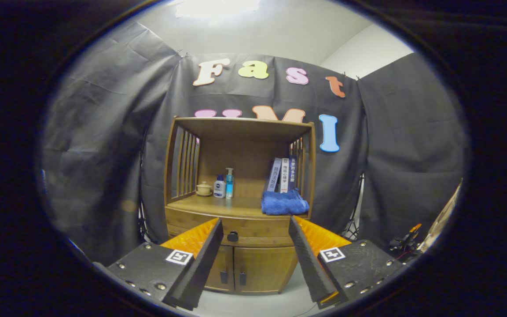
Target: Pull open the drawer, take out the items inside it, and place them on the countertop above the cabinet.
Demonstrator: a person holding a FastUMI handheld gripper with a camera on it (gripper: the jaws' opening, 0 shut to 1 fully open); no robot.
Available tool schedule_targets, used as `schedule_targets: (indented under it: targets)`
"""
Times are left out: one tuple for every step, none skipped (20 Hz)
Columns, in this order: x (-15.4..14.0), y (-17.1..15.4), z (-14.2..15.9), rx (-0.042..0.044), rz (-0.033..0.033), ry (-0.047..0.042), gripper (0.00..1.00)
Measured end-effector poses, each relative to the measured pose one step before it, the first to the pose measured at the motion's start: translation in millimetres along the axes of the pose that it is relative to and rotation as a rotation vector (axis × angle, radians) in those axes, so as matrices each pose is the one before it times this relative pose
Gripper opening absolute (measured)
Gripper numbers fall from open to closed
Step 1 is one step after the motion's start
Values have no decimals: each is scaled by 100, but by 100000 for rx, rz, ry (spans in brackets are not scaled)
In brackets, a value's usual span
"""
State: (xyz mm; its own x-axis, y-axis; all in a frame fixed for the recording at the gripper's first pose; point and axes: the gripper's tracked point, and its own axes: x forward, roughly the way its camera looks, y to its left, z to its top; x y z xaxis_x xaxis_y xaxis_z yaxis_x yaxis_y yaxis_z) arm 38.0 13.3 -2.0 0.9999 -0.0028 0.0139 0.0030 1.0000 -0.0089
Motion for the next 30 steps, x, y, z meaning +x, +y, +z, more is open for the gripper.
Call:
schedule_targets:
  targets:
    - [1109,568,-412,222,1053,552,89]
    - [1021,449,-543,517,1097,1133,89]
    - [1234,601,-613,865,1248,1374,88]
    - [1461,417,-780,1021,561,1487,88]
    - [1562,129,-717,1086,-578,1209,88]
    - [1801,70,-1047,1557,-744,1401,88]
    - [1711,379,-985,1413,304,1267,88]
    - [1792,401,-1143,1439,126,1455,88]
    - [1733,314,-1166,1670,-45,1932,88]
    - [1855,198,-1482,1389,-651,1782,88]
    - [1696,-307,-1459,787,-2596,3356,85]
    - [1647,401,-1340,782,971,2919,82]
    - [1198,646,-1030,1333,1971,2678,80]
    - [1362,515,-1093,674,1573,2626,77]
    - [1560,166,-938,-145,-456,1834,77]
    - [1535,-382,-1071,-147,-2090,2339,78]
    - [1722,-803,-1156,-825,-4727,3520,78]
    - [1132,-136,-832,-730,-1444,2747,69]
    - [1775,271,-366,632,1837,1671,61]
    - [1187,-109,-761,-170,-318,894,60]
    - [-261,123,-278,-28,-730,681,60]
    - [369,90,-206,626,107,766,61]
    - [260,467,-213,1387,1750,237,61]
    - [-1398,336,672,-1110,-620,-2126,51]
    - [1753,-147,-312,36,-659,1156,42]
    - [-118,-63,-120,498,-651,-350,36]
    - [36,99,-231,-484,143,1358,36]
    - [188,88,-137,-1639,323,1924,29]
    - [-538,34,-58,-2065,-305,1910,21]
    - [-768,-83,-205,-1749,-420,1303,21]
